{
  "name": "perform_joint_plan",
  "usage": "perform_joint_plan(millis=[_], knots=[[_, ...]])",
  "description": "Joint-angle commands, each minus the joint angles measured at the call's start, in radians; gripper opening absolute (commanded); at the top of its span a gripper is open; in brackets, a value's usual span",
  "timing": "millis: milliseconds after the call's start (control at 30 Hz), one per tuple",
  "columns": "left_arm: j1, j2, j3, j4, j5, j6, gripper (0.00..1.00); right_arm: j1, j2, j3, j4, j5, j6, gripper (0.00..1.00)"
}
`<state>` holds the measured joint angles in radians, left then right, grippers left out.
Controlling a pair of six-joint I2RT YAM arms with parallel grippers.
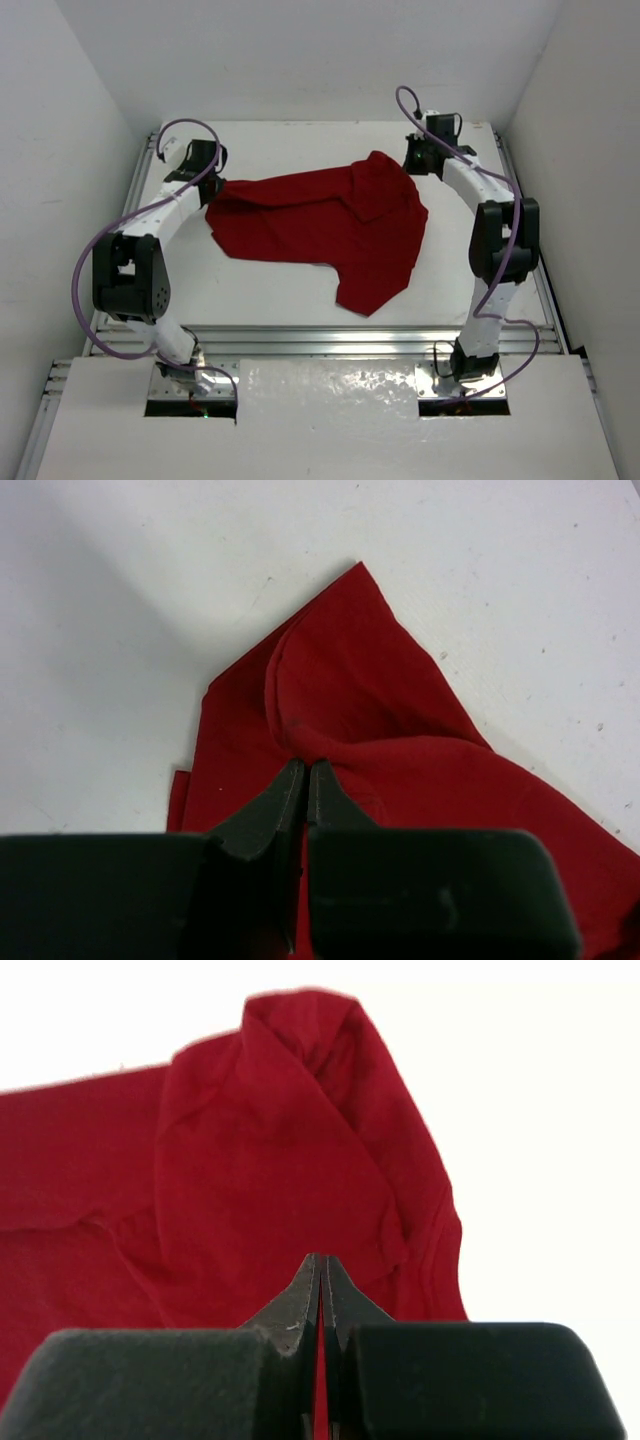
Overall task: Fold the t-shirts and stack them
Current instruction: Flatten out the tshirt
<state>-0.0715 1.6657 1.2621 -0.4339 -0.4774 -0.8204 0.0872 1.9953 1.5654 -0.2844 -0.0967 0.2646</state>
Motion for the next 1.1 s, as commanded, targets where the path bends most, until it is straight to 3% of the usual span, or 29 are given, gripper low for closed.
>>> perform_joint_plan(millis=[0, 100, 133, 167, 267, 400, 567, 733, 900, 1067], knots=[[-0.011, -0.052, 0.037, 0.006, -0.009, 0.006, 0.0, -0.004, -0.01, -0.034, -0.003, -0.02, 0.019, 0.0], [-0.011, -0.064, 0.04, 0.003, -0.01, 0.007, 0.0, -0.004, -0.01, -0.028, -0.005, 0.012, 0.028, 0.0], [-0.011, -0.064, 0.04, 0.003, -0.012, 0.009, 0.0, -0.004, 0.0, -0.016, -0.031, 0.023, 0.013, 0.1], [-0.013, -0.063, 0.04, 0.001, -0.012, 0.007, 0.0, -0.006, 0.028, -0.002, -0.038, 0.041, 0.007, 0.33], [-0.016, -0.057, 0.037, 0.003, -0.012, 0.01, 0.0, -0.021, 0.069, 0.012, -0.05, 0.04, -0.011, 0.32], [-0.017, -0.035, 0.042, 0.011, -0.004, 0.02, 0.0, -0.03, 0.143, 0.036, -0.041, 0.04, -0.057, 0.49], [-0.019, -0.024, 0.046, 0.014, -0.009, 0.02, 0.0, -0.032, 0.223, 0.084, -0.055, 0.034, -0.093, 0.46], [-0.019, -0.021, 0.045, 0.017, -0.018, 0.023, 0.0, -0.029, 0.228, 0.091, -0.039, 0.028, -0.09, 0.35], [-0.019, -0.017, 0.046, 0.018, -0.015, 0.026, 0.0, -0.023, 0.177, 0.067, -0.015, 0.064, -0.082, 0.37], [-0.019, -0.015, 0.043, 0.026, -0.006, 0.033, 0.0, -0.02, 0.169, 0.058, -0.013, 0.124, -0.082, 0.48]])
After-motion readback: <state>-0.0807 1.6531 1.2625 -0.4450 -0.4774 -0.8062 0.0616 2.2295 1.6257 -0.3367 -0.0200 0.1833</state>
